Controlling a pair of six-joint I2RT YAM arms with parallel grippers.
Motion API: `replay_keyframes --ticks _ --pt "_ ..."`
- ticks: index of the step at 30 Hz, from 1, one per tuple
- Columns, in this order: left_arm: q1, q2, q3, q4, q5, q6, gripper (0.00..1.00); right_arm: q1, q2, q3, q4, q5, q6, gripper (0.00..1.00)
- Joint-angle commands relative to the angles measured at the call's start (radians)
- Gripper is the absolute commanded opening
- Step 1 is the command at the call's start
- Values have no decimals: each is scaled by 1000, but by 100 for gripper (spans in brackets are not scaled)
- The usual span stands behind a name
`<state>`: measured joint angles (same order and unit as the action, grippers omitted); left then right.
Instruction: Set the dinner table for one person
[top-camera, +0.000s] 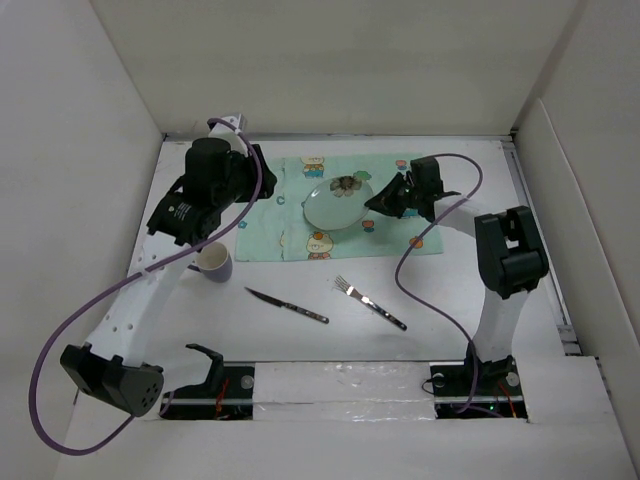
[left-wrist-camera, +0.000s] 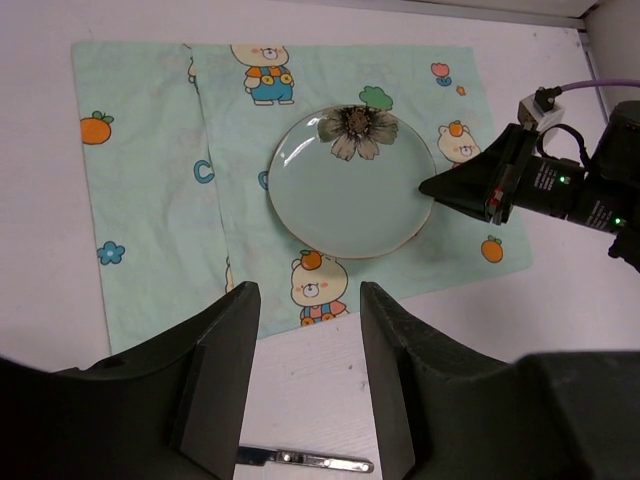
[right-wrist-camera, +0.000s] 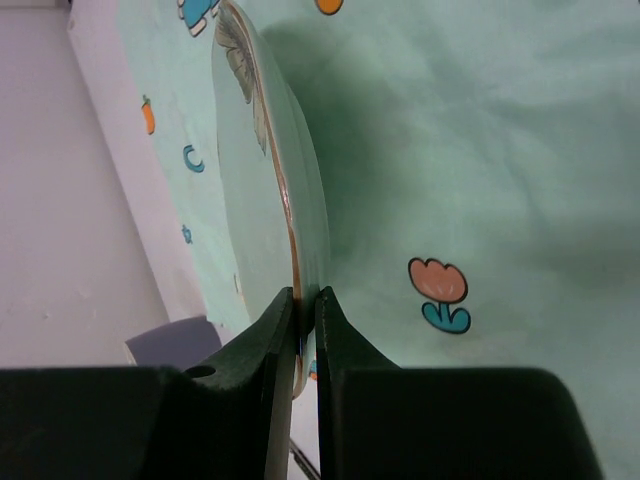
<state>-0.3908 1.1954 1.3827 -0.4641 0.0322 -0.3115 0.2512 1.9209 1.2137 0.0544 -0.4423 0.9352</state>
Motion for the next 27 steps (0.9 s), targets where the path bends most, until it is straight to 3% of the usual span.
replay_keyframes --ticks 1,8,12,18,20,21,22,23,25,27 --pt "1 -23 -22 -8 -22 -1 42 25 -17 78 199 -62 65 0" --pt "1 -23 -42 5 -2 -18 42 34 17 23 226 -38 108 0" --pt "1 -25 -53 12 9 -23 42 34 -2 -14 129 17 57 31" --pt "1 -7 10 -2 -5 2 41 25 -31 -23 -3 66 -28 46" --pt "1 4 56 -11 -8 6 35 25 -60 0 -48 114 -72 48" --pt "1 7 70 -13 -9 8 31 25 -74 33 -148 134 -123 54" --pt "1 12 117 -13 -11 11 10 25 -110 64 -244 187 -174 58" --pt "1 12 118 -13 -11 11 10 25 -111 76 -245 188 -199 58" --pt "1 7 153 -2 -12 3 0 25 -149 98 -295 214 -235 60" --pt "1 0 176 -1 -12 -9 0 16 -186 101 -329 223 -265 59"
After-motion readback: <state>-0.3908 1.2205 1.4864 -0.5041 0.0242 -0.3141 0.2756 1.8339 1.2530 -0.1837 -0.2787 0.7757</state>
